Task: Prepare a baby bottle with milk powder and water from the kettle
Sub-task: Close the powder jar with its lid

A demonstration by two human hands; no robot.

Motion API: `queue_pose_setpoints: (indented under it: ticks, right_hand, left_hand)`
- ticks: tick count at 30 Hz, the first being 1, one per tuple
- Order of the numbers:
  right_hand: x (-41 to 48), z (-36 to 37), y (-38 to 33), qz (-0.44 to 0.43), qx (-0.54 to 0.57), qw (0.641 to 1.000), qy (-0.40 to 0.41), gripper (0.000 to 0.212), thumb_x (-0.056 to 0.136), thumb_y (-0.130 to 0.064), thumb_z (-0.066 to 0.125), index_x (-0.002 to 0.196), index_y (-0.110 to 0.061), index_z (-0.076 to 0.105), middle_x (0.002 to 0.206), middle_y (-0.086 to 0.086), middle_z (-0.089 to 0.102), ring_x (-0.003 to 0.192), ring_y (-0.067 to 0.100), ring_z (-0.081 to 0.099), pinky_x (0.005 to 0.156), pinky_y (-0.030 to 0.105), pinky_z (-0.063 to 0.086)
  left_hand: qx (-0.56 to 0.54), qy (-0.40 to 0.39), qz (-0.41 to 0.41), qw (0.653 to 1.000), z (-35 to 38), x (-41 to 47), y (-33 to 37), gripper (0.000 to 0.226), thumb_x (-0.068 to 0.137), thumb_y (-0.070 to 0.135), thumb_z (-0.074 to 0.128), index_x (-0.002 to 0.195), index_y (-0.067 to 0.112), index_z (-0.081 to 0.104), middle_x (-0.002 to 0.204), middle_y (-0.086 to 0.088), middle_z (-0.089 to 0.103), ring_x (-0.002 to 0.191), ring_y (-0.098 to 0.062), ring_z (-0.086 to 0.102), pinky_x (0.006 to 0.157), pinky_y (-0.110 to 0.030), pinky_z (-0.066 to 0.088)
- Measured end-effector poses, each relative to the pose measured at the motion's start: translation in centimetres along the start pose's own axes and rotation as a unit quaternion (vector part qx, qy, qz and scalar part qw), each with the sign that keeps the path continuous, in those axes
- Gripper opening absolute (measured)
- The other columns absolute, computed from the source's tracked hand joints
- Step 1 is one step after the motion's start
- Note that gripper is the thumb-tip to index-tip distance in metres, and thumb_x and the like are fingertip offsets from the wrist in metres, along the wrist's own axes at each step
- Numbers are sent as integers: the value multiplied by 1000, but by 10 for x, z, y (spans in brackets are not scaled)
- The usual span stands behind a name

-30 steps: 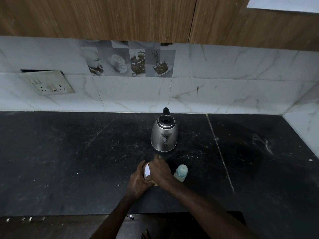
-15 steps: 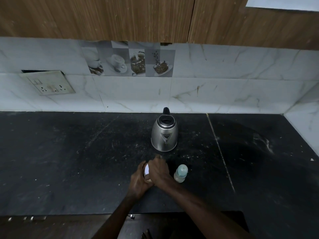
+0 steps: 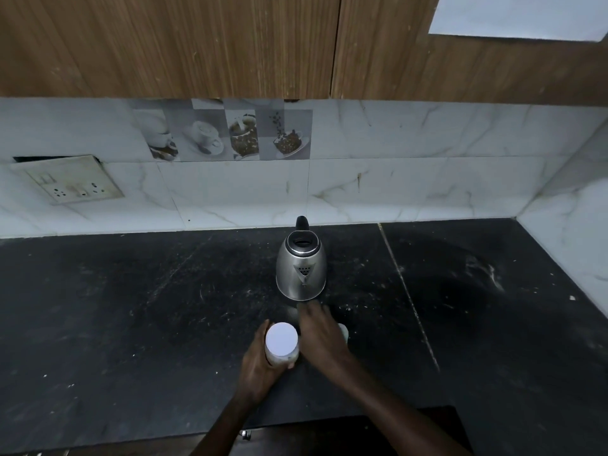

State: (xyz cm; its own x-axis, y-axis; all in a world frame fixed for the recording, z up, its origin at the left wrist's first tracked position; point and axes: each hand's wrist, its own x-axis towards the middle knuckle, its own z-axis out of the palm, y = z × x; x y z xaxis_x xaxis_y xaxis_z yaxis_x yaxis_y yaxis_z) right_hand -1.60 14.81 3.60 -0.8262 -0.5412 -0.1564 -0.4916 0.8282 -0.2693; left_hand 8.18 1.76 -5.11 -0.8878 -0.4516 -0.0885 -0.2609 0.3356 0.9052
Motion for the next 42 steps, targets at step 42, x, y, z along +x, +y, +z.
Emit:
queue_pose_setpoints:
  ticks: [42]
  right_hand:
    - [58,21,59,127,267,954,49,50,83,5,72,132,8,61,130,25,62,124,37,58,104,39,44]
  left_hand:
    - [20,38,-18,999,14,65,41,74,76,6,90,141,3,56,140,-14,63,130,-29,59,109,-39,48]
